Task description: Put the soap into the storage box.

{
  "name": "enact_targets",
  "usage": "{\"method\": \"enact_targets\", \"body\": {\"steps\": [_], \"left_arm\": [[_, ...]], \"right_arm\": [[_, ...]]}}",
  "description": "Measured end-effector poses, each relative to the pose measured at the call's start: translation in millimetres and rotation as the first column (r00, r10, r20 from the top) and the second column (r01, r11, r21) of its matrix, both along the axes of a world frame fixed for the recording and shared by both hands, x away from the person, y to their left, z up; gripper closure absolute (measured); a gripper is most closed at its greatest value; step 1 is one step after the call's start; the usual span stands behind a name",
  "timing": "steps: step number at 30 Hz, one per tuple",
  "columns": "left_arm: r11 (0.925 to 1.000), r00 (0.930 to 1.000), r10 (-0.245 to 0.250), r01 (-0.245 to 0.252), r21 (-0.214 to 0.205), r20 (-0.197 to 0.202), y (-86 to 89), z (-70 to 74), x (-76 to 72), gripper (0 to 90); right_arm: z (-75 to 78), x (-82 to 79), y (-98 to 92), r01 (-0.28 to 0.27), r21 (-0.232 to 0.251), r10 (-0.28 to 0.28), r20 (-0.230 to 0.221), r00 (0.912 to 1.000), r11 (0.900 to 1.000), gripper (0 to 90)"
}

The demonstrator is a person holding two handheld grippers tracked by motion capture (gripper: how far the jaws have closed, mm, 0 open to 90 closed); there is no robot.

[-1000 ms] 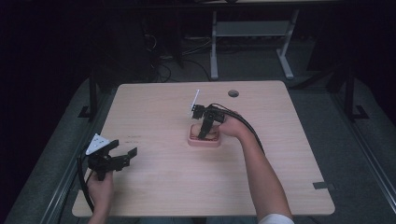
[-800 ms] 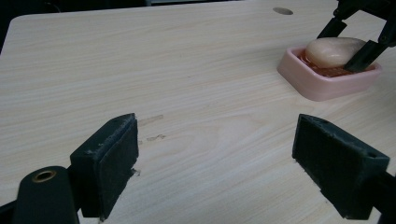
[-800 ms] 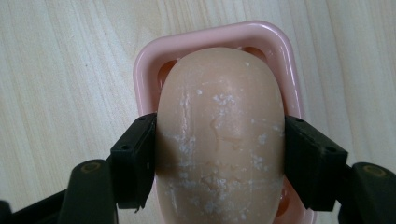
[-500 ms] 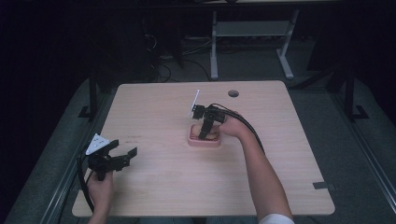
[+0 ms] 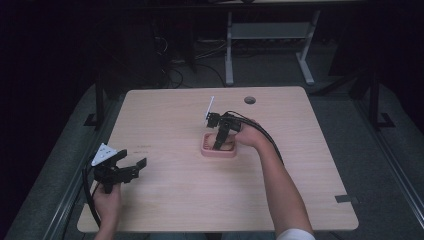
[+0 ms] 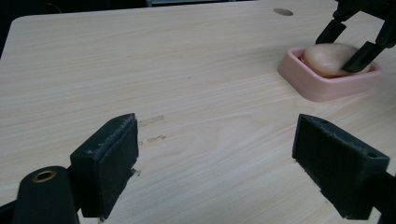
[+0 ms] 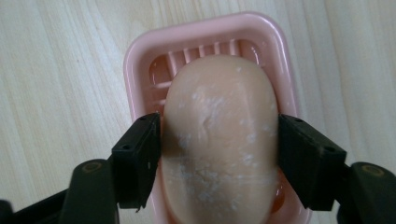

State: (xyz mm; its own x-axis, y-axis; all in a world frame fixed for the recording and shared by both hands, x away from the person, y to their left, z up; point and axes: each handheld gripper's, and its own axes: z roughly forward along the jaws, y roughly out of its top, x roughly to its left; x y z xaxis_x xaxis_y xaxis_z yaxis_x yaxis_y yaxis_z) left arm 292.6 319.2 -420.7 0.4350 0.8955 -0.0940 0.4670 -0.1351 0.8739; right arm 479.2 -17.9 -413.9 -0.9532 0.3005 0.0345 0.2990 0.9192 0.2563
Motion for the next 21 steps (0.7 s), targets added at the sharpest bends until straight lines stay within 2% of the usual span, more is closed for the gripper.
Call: {"method": "enact_targets", "body": {"steps": [4, 12, 21], "left_arm": [[1.0000, 1.0000, 0.000, 0.000, 0.001, -0.002, -0.3, -0.3, 0.5, 14.2], [1.0000, 1.0000, -0.005, 0.005, 0.003, -0.006, -1.0, -0.5, 2.2, 14.2], [1.0000, 1.0000, -0.005, 0.005, -0.003, -0.008, -2.3, -1.2, 3.6, 14.2]], "right_arm": [[7.3, 0.5, -2.3, 0.012, 0.048, -0.012, 0.004, 0.9999, 0.9988, 33.3], [7.8, 0.4, -6.6, 0.024, 0.058, -0.023, -0.019, 0.9996, 0.9980, 29.3], [14.0, -3.1, -11.3, 0.024, 0.077, -0.023, -0.014, 0.9996, 0.9968, 27.8]]}}
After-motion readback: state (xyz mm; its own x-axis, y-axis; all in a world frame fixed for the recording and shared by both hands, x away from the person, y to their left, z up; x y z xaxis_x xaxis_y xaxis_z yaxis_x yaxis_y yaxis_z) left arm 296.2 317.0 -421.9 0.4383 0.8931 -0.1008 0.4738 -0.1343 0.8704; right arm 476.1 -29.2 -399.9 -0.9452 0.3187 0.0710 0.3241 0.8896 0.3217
